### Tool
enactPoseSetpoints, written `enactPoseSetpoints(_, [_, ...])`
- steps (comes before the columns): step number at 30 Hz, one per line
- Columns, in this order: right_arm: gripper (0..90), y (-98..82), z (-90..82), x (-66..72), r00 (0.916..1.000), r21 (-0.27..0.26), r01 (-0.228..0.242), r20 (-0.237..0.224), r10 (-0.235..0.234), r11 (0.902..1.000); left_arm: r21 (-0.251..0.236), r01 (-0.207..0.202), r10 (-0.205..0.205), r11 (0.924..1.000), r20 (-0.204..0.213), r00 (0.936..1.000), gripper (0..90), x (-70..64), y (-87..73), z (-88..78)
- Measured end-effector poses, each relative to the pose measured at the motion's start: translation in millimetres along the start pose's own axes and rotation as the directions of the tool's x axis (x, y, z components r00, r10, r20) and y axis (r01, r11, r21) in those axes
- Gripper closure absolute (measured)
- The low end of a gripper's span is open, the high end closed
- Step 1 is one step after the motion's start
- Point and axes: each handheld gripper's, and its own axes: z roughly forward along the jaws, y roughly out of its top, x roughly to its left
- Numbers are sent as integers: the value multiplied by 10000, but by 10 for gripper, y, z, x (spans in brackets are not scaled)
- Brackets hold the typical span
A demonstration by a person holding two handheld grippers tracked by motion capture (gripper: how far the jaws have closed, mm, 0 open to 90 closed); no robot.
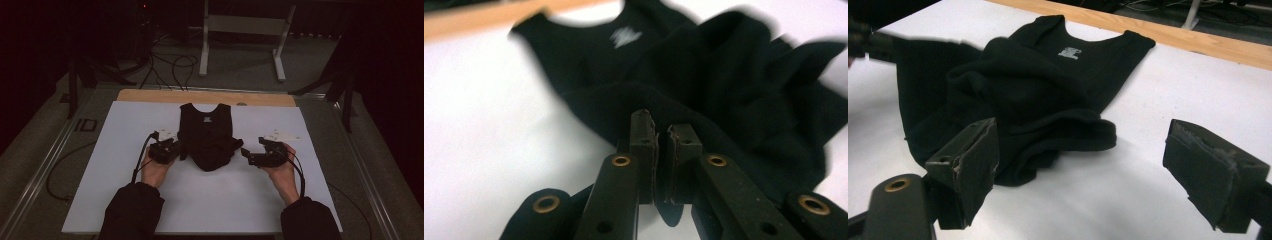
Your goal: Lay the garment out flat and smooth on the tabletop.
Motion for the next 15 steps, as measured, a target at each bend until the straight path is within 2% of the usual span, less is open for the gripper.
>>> enactPoseSetpoints(2, [146,-2,8,9,10000,1,-9,-7,9,10000,76,-562,561,9984,116,9984,833,-102,69,57])
enactPoseSetpoints(4, [146,-4,13,15,10000,23,56,-49,-56,10000,330,-962,953,9948,264,9951,817,-187,86,134])
enactPoseSetpoints(7, [146,-11,20,24,10000,50,38,-58,-37,10000,700,-1376,1373,9880,99,9905,789,-246,40,259])
enactPoseSetpoints(10, [146,-21,26,30,10000,106,81,-32,-81,9999,945,-1326,1331,9867,12,9911,733,-235,-45,351])
enactPoseSetpoints(13, [146,-28,30,32,9999,123,112,-18,-112,9999,1389,-1278,1302,9820,-85,9914,684,-181,-155,392])
enactPoseSetpoints(15, [147,-31,31,31,9999,125,103,-7,-103,9999,1573,-1204,1258,9802,-245,9918,614,-154,-218,391])
